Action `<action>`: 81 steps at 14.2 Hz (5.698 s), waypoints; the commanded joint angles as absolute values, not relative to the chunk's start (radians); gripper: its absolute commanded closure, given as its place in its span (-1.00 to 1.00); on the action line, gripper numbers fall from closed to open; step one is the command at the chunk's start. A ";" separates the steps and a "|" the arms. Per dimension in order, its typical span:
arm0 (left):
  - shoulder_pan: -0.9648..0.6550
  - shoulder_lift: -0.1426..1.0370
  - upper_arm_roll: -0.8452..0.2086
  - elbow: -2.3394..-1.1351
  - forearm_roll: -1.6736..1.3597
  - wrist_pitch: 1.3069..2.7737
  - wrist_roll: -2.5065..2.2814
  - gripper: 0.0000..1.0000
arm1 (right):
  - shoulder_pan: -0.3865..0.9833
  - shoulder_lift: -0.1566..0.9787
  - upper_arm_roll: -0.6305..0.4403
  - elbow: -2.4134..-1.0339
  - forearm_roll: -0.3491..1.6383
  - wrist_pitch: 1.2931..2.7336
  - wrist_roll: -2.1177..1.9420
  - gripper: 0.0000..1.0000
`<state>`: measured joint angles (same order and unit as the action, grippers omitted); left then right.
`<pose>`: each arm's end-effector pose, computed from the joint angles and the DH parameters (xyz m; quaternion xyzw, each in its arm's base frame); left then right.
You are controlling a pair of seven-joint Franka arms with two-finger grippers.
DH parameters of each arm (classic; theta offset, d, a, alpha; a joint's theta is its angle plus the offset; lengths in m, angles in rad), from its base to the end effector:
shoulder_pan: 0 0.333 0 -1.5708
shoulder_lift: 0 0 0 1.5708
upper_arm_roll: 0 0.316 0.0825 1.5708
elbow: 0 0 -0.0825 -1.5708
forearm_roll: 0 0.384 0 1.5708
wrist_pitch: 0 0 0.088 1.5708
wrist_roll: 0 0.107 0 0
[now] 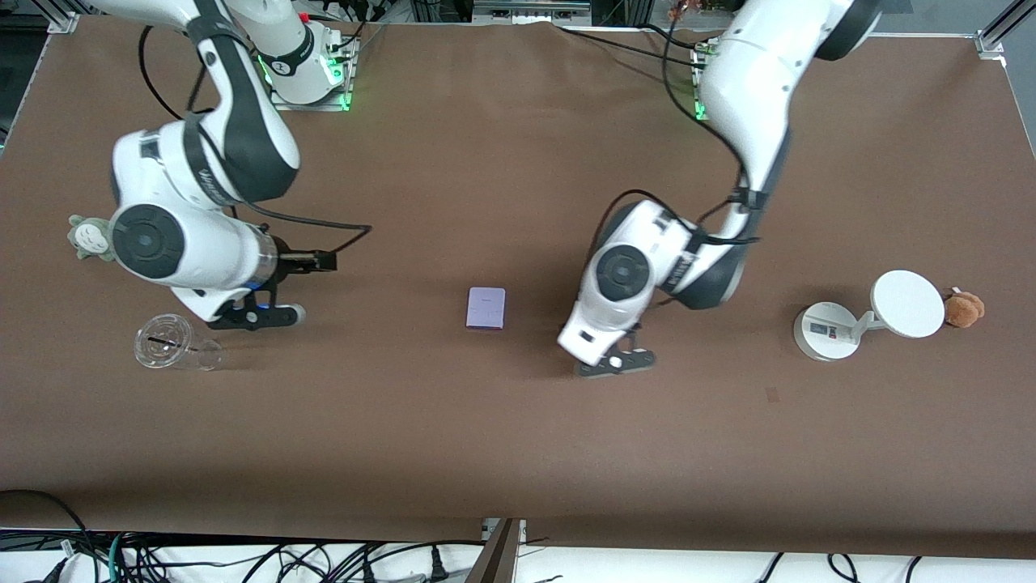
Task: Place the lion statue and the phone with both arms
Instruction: 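Carry the lion toward the white lamp while the right gripper reaches the phone, then lower the lion beside the lamp while the right gripper grasps the phone, then open the left gripper and withdraw while the right gripper lifts the phone, then carry the white phone toward the glass cup with the right gripper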
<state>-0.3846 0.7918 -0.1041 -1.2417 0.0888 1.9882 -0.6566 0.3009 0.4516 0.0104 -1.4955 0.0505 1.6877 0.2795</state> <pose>0.6707 -0.3279 0.2898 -0.9966 -0.0796 0.0158 0.0136 0.6245 0.2050 0.3911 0.9912 0.0094 -0.1315 0.0120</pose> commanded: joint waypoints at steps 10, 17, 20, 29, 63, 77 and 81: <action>-0.029 0.485 -0.127 -1.931 0.106 2.427 -0.352 1.00 | 0.639 0.730 0.005 -1.482 0.063 2.147 0.756 -1.00; 0.077 0.475 -0.175 -1.954 0.097 2.419 -0.282 1.00 | 0.661 0.838 0.031 -1.477 0.058 2.313 0.758 -1.00; 0.077 0.498 -0.175 -1.954 0.100 2.427 -0.281 1.00 | 0.667 0.844 0.031 -1.476 0.058 2.335 0.756 -1.00; 0.071 0.512 -0.175 -1.950 0.101 2.427 -0.281 1.00 | 0.666 0.844 0.029 -1.474 0.052 2.342 0.746 -1.00; 0.221 -0.158 -0.193 -1.721 0.018 1.554 -0.166 -1.00 | 0.253 0.689 -0.164 -1.560 0.061 2.089 0.130 0.19; 0.262 -0.048 -0.198 -1.643 -0.023 1.619 -0.061 -1.00 | 0.213 0.712 -0.164 -1.646 0.060 2.279 0.055 0.19; 0.259 -0.048 -0.204 -1.641 -0.023 1.612 -0.058 -1.00 | 0.210 0.726 -0.164 -1.646 0.060 2.299 0.040 0.19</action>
